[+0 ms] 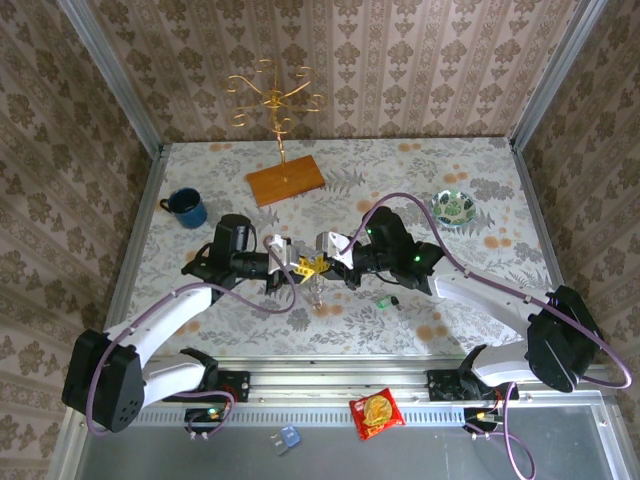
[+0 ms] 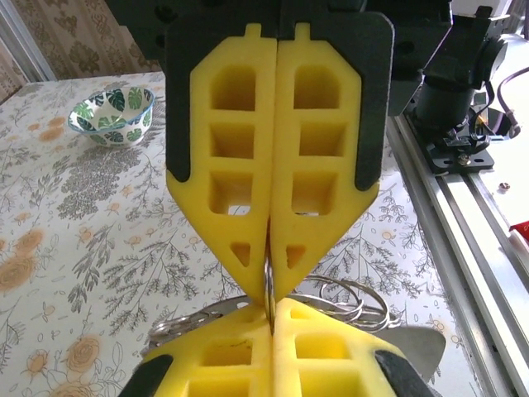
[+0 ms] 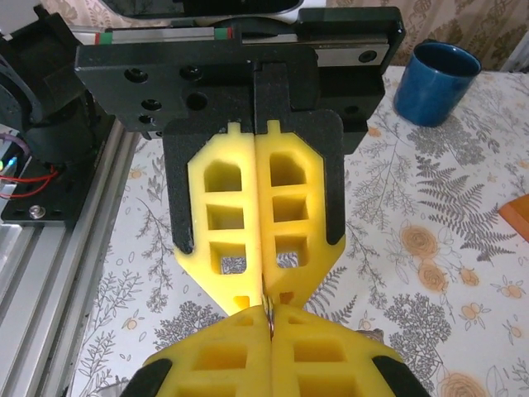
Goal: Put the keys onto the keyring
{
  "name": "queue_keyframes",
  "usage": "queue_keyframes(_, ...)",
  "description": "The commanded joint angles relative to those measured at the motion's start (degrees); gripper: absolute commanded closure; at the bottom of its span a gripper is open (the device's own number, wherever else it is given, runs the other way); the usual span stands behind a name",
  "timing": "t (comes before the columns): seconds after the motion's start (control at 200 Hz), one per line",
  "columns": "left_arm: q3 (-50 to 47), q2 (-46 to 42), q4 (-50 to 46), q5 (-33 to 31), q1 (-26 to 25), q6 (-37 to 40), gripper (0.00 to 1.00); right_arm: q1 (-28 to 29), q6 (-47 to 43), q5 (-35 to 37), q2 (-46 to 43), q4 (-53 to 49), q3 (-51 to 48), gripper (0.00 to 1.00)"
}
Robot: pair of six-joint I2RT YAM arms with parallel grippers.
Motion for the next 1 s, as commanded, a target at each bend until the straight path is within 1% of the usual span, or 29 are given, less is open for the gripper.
queue_keyframes(0.0, -1.91, -1.41, 7.61, 1.65, -0.49, -3.31, 1.00, 0.72, -1.19, 0.92, 0.12, 0.52, -0.90, 0.88)
queue_keyframes(0.105, -3.04, -2.48, 8.26, -0.66, -1.01, -3.05, 1.00, 0.16, -3.99, 3.69, -1.50, -2.15, -2.09, 0.72)
queue_keyframes(0.205, -3.55, -3.54, 7.06, -4.20, -2.17, -1.09, 1.00, 0.16, -7.49, 6.69, -2.78, -6.98, -1.91, 0.66)
queue_keyframes(0.315, -3.79, -4.19, 5.89, -7.14, -3.45, 0.97, 1.00, 0.13, -9.68, 9.02, -3.48, -10.79, -1.18, 0.65)
queue_keyframes(0.445, -3.92, -4.04, 5.49, -8.37, -4.07, 1.79, 1.00, 0.26, -9.10, 7.50, -3.65, -10.59, -0.76, 0.67)
queue_keyframes(0.67, -3.66, -3.84, 4.06, -8.03, -4.71, 2.82, 1.00, 0.58, -8.40, 7.55, -2.27, -8.34, 0.17, 0.69)
queue_keyframes(0.905, -3.48, -3.84, 2.97, -7.90, -4.89, 3.58, 1.00, 1.21, -8.37, 6.70, -1.66, -8.07, 1.10, 0.69)
queue_keyframes(0.995, -3.45, -3.70, 2.47, -7.85, -4.95, 3.98, 1.00, 1.33, -8.28, 7.54, -1.69, -7.78, 1.06, 0.69)
